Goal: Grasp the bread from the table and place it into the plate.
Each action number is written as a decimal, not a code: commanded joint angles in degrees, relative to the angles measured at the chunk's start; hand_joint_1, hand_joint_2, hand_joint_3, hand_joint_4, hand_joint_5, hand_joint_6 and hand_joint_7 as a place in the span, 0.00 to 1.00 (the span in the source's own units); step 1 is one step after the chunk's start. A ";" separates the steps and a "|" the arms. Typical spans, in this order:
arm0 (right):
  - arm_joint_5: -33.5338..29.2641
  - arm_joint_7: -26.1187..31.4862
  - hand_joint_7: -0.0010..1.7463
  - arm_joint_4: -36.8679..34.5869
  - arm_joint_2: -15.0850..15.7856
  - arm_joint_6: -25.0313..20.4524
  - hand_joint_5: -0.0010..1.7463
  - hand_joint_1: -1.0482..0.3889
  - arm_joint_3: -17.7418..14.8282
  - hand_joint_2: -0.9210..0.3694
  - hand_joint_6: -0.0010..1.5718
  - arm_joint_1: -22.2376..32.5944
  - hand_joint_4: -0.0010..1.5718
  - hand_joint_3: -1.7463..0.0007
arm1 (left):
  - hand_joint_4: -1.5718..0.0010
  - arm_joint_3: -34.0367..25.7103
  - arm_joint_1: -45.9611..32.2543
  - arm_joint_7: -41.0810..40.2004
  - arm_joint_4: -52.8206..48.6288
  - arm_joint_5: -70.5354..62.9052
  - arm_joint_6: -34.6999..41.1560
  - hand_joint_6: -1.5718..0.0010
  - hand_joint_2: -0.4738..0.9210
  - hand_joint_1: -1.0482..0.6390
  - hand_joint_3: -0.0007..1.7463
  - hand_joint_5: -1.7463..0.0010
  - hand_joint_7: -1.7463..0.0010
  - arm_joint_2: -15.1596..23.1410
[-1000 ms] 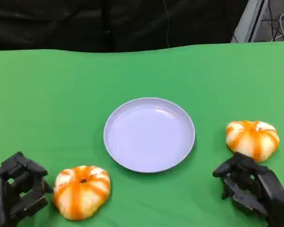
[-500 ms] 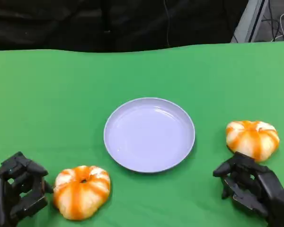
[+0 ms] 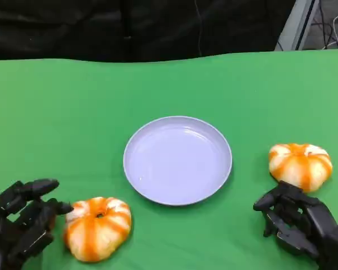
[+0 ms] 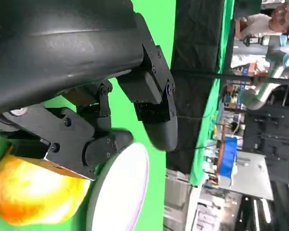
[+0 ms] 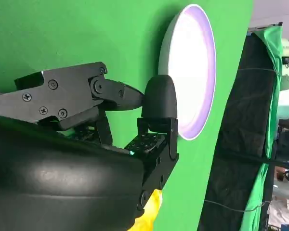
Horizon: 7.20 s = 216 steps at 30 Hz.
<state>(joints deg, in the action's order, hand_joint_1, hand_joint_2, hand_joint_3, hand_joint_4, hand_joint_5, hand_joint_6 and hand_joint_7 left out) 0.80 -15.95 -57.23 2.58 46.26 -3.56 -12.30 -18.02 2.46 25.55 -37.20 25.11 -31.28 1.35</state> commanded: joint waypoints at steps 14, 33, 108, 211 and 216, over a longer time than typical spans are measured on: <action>0.08 0.03 0.71 -0.88 0.91 0.34 1.00 0.55 -0.11 0.00 0.42 0.01 0.38 0.72 | 0.72 1.91 -1.14 6.49 -3.02 -7.13 -9.52 0.79 1.00 0.18 0.16 1.00 1.00 4.14; -0.30 0.54 0.70 -0.67 0.91 0.41 1.00 0.55 0.21 0.00 0.42 0.12 0.38 0.72 | 0.73 14.24 -7.42 -23.27 10.32 -52.91 -15.47 0.74 1.00 0.07 0.22 1.00 0.98 14.89; -0.42 1.35 0.70 -0.64 0.69 -0.02 1.00 0.56 0.12 0.00 0.43 -0.40 0.38 0.72 | 0.52 29.97 -5.82 -51.70 13.94 -61.90 9.52 0.54 1.00 0.59 0.09 0.00 0.16 18.87; -1.66 3.91 0.69 -1.82 -0.70 0.41 1.00 0.56 1.24 0.00 0.44 -1.09 0.39 0.71 | 0.50 35.15 13.37 -57.19 12.64 -66.58 1.34 0.45 0.67 0.58 0.58 0.03 0.27 13.03; -1.74 4.03 0.69 -1.79 -0.70 0.40 1.00 0.56 1.27 0.00 0.44 -1.08 0.39 0.71 | 0.50 35.36 13.56 -57.43 12.32 -66.48 1.25 0.46 0.67 0.58 0.58 0.02 0.27 13.13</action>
<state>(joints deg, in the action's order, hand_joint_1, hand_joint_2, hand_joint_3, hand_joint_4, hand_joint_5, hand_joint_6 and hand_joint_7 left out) -0.97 -12.12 -59.15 1.25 46.83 -2.25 -14.00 17.42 15.47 -31.31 -24.30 -41.45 -29.49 13.82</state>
